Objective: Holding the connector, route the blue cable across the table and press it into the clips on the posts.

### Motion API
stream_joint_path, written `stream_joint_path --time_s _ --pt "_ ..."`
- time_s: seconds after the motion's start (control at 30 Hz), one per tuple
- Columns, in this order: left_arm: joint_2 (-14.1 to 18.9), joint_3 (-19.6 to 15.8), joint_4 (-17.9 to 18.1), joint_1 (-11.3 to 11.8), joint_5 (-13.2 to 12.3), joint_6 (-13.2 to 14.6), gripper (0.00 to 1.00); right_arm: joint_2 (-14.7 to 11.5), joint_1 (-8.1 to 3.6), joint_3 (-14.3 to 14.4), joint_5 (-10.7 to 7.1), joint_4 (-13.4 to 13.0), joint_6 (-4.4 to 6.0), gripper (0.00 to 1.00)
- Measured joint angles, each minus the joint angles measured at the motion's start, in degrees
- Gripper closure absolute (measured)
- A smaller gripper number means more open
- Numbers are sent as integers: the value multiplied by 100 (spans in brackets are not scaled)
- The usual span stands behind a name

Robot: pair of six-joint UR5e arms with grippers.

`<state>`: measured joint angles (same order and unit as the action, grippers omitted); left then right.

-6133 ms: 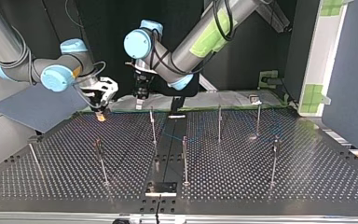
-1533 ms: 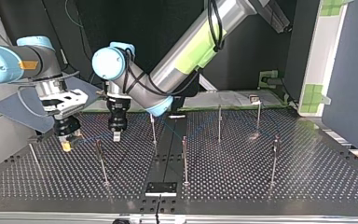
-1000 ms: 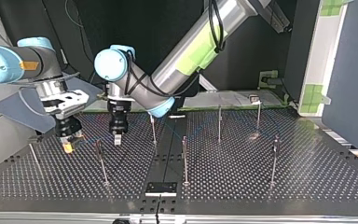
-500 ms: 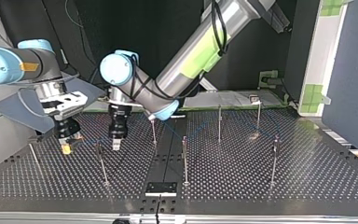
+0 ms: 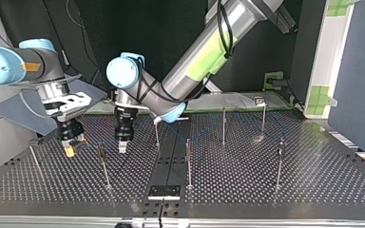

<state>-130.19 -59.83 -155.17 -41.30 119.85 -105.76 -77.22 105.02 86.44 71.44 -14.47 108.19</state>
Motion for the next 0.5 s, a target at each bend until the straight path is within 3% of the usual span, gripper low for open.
stream_joint_path --time_s 0.07,0.13,0.17,0.2,0.23,0.5 --pt "1 -2 -46 -16 34 2 45 0 0 0 0 0 0 100" --pt "3 -1 -114 -35 88 -2 27 0 0 0 0 0 0 100" --pt "3 -2 -147 -42 112 -9 27 0 0 0 0 1 0 100" --pt "3 -2 -196 -52 145 -20 18 1 0 0 0 0 0 100" --pt "3 -1 -238 -58 168 -27 2 1 0 0 0 0 0 100" --pt "9 -3 -609 -120 388 -65 2 1 1 0 0 1 0 100"
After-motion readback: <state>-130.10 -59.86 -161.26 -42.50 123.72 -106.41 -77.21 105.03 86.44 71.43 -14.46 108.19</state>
